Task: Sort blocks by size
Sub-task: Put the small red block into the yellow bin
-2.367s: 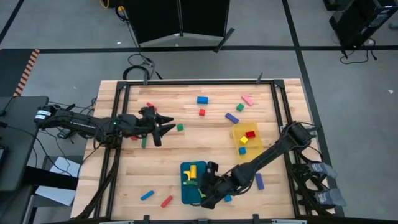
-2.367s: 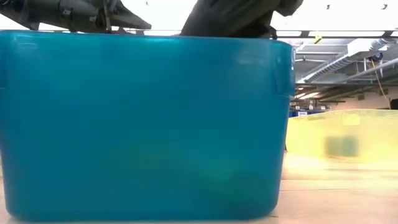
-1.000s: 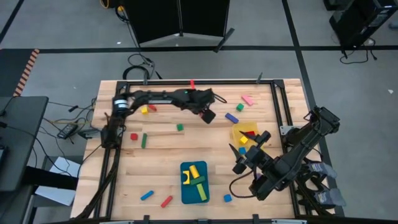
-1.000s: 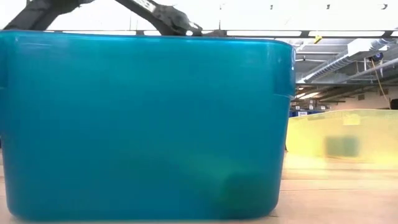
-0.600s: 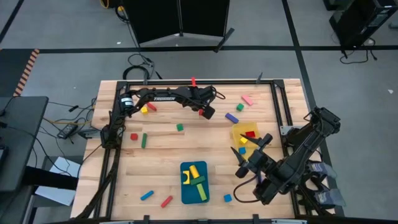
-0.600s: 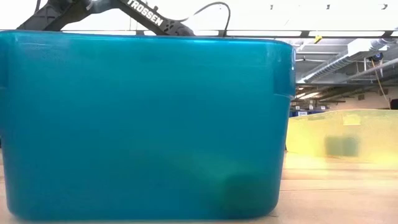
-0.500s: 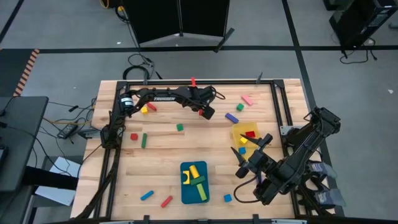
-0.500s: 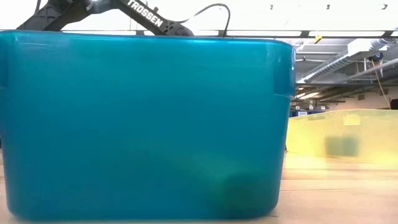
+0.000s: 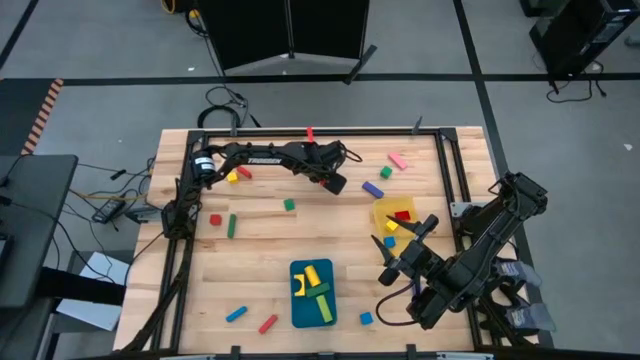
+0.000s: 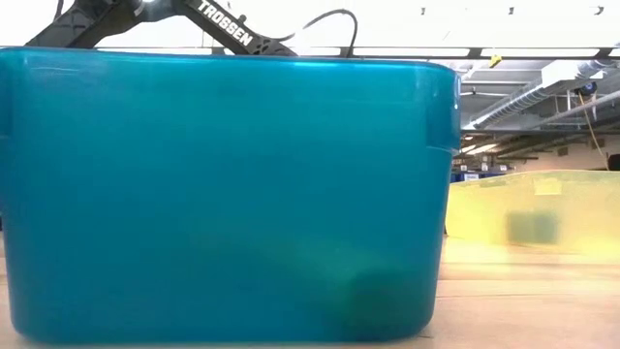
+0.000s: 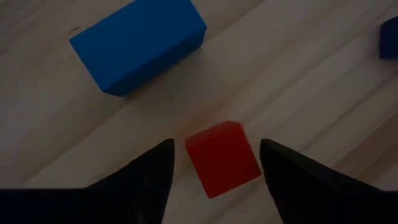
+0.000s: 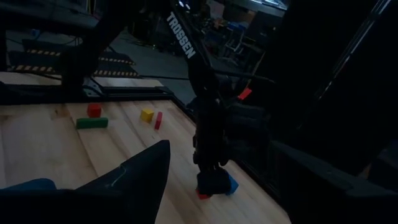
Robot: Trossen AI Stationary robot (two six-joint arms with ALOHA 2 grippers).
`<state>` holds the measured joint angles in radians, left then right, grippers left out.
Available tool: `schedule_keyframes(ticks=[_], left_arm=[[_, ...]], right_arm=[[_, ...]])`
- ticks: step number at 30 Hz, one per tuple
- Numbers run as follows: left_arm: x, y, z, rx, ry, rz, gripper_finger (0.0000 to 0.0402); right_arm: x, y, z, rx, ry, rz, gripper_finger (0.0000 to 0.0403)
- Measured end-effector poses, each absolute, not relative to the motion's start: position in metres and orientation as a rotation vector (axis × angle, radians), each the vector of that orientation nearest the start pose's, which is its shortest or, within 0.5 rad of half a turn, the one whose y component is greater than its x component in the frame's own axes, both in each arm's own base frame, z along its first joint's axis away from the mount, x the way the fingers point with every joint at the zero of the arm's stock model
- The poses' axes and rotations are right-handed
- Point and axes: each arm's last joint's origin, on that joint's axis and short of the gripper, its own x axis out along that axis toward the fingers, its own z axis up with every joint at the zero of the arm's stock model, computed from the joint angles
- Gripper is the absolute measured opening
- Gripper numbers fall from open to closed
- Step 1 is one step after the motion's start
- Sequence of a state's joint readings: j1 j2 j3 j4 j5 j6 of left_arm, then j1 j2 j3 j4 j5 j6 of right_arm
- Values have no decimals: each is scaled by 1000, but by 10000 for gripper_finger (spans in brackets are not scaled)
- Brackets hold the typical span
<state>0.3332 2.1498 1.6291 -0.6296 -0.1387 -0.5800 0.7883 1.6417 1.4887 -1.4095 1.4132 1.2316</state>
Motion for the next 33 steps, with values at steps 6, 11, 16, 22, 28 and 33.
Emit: schedule_keyframes(ticks=[6, 11, 16, 22, 28, 33], left_arm=[[423, 150, 161, -609, 1014, 713, 196], [425, 150, 148, -622, 1042, 706, 183], [426, 149, 149, -616, 1039, 701, 163], [436, 134, 168, -558, 974, 613, 137], [472, 82, 209, -400, 745, 382, 137], [495, 28, 232, -356, 536, 151, 137]], right_arm=[[225, 186, 317, -242, 272, -747, 278], [225, 186, 317, -238, 271, -747, 270], [225, 186, 316, -239, 271, -746, 265], [225, 186, 316, -242, 270, -747, 258], [223, 188, 319, -257, 237, -744, 250], [217, 189, 326, -248, 173, -735, 244]])
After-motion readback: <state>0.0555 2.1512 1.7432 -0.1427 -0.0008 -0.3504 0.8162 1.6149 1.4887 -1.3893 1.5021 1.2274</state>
